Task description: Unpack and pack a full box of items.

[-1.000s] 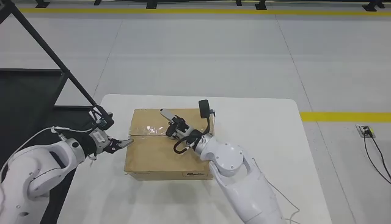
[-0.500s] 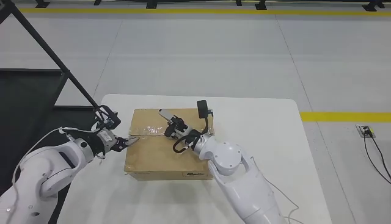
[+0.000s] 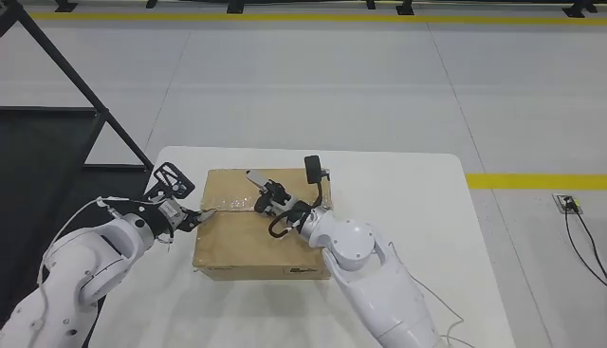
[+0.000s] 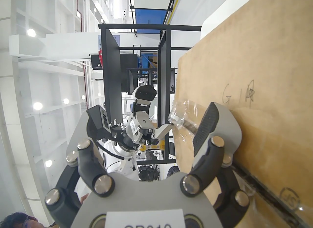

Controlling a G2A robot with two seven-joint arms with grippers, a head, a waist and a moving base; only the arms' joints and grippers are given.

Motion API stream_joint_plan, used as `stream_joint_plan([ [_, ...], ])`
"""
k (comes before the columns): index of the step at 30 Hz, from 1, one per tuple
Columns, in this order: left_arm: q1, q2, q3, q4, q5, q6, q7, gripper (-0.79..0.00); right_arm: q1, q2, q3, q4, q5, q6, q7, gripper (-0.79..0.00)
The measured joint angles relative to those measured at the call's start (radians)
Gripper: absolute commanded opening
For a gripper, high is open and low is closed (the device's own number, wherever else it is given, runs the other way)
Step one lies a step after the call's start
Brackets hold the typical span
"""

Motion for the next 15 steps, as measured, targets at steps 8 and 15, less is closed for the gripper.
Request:
stream_joint_plan([
  [8, 0.008, 0.000, -0.043, 0.008, 0.003, 0.027, 0.005, 0.000, 0.004, 0.001, 0.000, 0.007, 0.002, -0.001, 0.006, 0.000],
  [15, 0.035, 0.002, -0.082, -0.006, -0.033, 0.002, 0.013, 0.000, 0.008, 0.001, -0.002, 0.010, 0.003, -0.006, 0.010, 0.000],
])
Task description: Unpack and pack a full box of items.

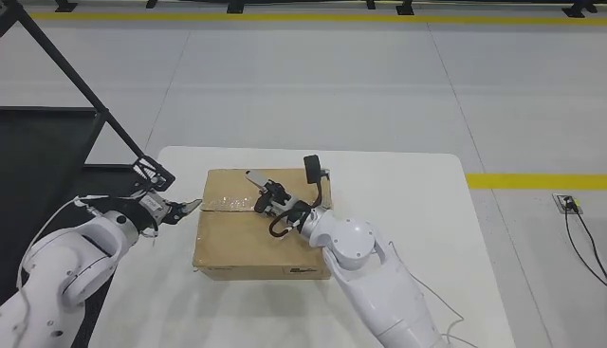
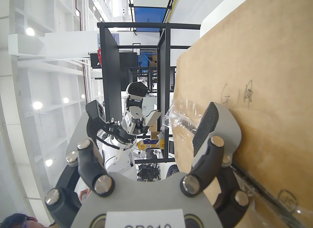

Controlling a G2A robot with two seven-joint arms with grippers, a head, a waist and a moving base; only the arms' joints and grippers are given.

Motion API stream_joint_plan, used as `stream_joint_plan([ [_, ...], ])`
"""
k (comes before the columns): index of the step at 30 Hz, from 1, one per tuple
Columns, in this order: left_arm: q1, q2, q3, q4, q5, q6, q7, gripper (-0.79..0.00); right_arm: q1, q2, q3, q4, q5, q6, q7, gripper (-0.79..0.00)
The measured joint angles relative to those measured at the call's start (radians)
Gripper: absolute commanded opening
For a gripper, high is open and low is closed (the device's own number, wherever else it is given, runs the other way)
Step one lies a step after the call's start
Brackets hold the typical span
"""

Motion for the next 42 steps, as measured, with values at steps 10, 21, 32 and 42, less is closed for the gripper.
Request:
stream_joint_plan([
  [10, -0.022, -0.007, 0.016, 0.002, -0.081, -0.021, -0.036, 0.000, 0.000, -0.002, -0.006, 0.010, 0.018, -0.030, 0.015, 0.000],
  [21, -0.114, -0.041, 0.166, 0.016, -0.005, 0.086, -0.053, 0.000, 0.034, -0.011, -0.031, 0.050, 0.033, -0.022, 0.034, 0.000],
  [32, -0.135, -0.045, 0.170, 0.081, -0.005, 0.010, -0.103, 0.000, 0.051, -0.015, -0.038, 0.059, 0.036, -0.028, 0.029, 0.000],
  [42, -0.085, -0.033, 0.028, 0.090, -0.181, -0.034, -0.039, 0.000, 0.062, -0.020, -0.040, 0.060, 0.045, -0.031, 0.008, 0.000],
])
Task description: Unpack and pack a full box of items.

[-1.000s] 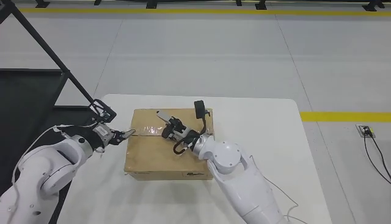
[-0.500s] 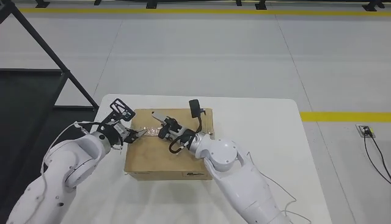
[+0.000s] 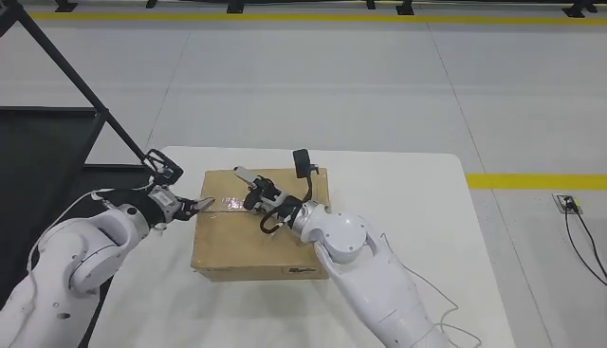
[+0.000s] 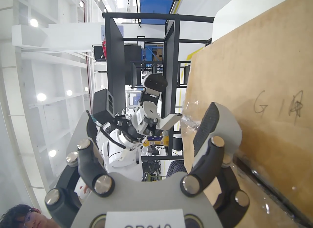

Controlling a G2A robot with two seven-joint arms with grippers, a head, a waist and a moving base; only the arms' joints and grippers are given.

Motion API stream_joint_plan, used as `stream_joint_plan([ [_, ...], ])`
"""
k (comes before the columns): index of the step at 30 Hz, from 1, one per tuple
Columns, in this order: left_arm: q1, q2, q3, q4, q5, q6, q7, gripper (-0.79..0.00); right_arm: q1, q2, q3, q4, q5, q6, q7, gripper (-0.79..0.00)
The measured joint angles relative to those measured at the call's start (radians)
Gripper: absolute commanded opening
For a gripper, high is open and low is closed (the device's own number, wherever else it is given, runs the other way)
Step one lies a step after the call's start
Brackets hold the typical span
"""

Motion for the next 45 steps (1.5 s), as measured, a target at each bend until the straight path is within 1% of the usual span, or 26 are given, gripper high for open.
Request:
stream_joint_plan([
  [2, 0.016, 0.004, -0.042, 0.003, -0.039, -0.001, 0.020, 0.000, 0.000, 0.000, 0.000, 0.000, 0.000, 0.000, 0.000, 0.000],
  [3, 0.028, 0.006, -0.067, 0.005, -0.048, 0.011, 0.029, 0.000, 0.000, 0.000, 0.000, 0.000, 0.000, 0.000, 0.000, 0.000],
  [6, 0.047, 0.008, -0.108, 0.027, -0.068, 0.047, 0.047, 0.000, -0.006, 0.001, 0.000, -0.006, -0.004, 0.000, -0.006, 0.000],
  [8, 0.050, 0.007, -0.117, 0.042, -0.087, 0.061, 0.052, 0.000, -0.016, 0.002, -0.003, -0.025, -0.032, 0.020, -0.035, 0.000],
  [11, 0.049, 0.005, -0.117, 0.055, -0.108, 0.062, 0.053, 0.000, -0.012, -0.003, -0.021, -0.036, -0.062, 0.098, -0.086, 0.000],
  [13, 0.048, 0.005, -0.116, 0.057, -0.103, 0.057, 0.055, 0.000, 0.003, -0.010, -0.031, -0.018, -0.043, 0.128, -0.081, 0.000],
  [15, 0.049, 0.005, -0.115, 0.058, -0.095, 0.057, 0.061, 0.000, 0.021, -0.017, -0.040, 0.007, -0.020, 0.135, -0.062, 0.000],
  [19, 0.055, 0.004, -0.118, 0.067, -0.095, 0.055, 0.074, 0.000, 0.059, -0.029, -0.056, 0.057, 0.020, 0.109, -0.013, 0.000],
  [27, 0.061, 0.003, -0.123, 0.080, -0.104, 0.046, 0.089, 0.000, 0.138, -0.062, -0.102, 0.161, 0.080, 0.063, 0.038, 0.000],
  [34, 0.068, 0.003, -0.131, 0.093, -0.112, 0.035, 0.100, 0.000, 0.200, -0.105, -0.158, 0.255, 0.126, 0.015, 0.041, 0.000],
  [40, 0.072, 0.003, -0.141, 0.103, -0.118, 0.024, 0.108, 0.000, 0.257, -0.143, -0.198, 0.352, 0.137, 0.013, 0.012, 0.000],
  [45, 0.079, 0.004, -0.153, 0.113, -0.123, 0.013, 0.116, 0.000, 0.284, -0.172, -0.220, 0.412, 0.156, -0.006, 0.012, 0.000],
])
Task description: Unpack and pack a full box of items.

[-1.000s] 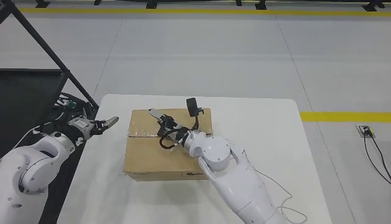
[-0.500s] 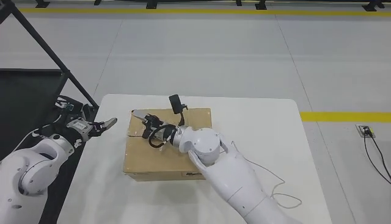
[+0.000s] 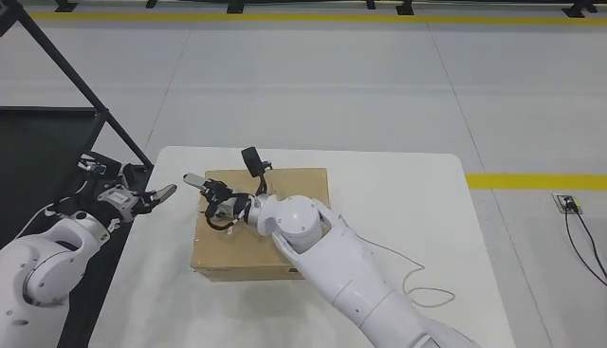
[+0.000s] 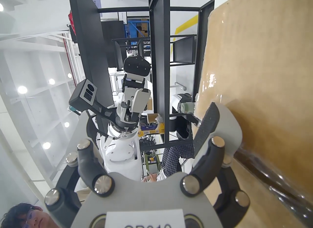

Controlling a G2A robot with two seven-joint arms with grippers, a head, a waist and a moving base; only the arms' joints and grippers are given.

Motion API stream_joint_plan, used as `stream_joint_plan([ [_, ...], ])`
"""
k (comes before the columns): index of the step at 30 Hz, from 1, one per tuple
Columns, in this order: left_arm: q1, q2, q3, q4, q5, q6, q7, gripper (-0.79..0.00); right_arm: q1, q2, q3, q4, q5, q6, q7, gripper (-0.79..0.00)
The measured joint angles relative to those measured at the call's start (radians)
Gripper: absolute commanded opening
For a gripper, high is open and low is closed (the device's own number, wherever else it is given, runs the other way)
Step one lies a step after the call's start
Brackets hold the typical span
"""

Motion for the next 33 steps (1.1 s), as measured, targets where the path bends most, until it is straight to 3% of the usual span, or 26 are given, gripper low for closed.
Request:
stream_joint_plan([
  [16, 0.016, 0.004, -0.029, 0.010, 0.000, -0.037, 0.017, 0.000, 0.055, -0.060, -0.014, 0.125, 0.015, -0.046, -0.018, 0.000],
  [23, 0.006, 0.005, -0.025, -0.004, 0.011, -0.056, 0.013, 0.000, 0.045, -0.044, 0.012, 0.125, -0.016, -0.041, 0.044, 0.000],
  [33, -0.034, 0.001, 0.023, -0.006, 0.024, -0.079, -0.006, 0.000, -0.032, 0.004, 0.079, 0.000, -0.091, 0.011, 0.013, 0.000],
])
